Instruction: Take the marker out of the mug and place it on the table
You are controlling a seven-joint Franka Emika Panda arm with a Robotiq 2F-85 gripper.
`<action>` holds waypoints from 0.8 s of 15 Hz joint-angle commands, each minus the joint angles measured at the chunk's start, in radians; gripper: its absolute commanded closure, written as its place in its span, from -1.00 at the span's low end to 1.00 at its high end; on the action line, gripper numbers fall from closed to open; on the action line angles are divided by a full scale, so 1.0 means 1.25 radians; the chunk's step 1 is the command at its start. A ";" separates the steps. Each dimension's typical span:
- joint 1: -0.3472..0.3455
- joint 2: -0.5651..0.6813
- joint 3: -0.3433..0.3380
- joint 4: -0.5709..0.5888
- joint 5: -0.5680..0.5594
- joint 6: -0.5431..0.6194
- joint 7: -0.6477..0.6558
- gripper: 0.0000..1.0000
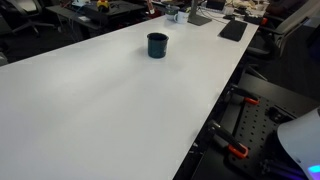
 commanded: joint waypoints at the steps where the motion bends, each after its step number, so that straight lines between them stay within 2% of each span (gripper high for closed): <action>1: 0.015 -0.003 0.024 -0.031 -0.025 0.070 -0.103 0.91; 5: 0.038 0.045 0.051 -0.021 -0.043 0.116 -0.228 0.91; 8: 0.052 0.098 0.058 0.005 -0.055 0.104 -0.323 0.91; 9: 0.068 0.118 0.029 0.019 -0.033 0.098 -0.351 0.91; 10: 0.055 0.134 0.053 0.023 -0.052 0.091 -0.359 0.91; 11: 0.069 0.152 0.020 0.033 -0.029 0.089 -0.375 0.91; 12: 0.069 0.167 0.014 0.036 -0.027 0.084 -0.379 0.91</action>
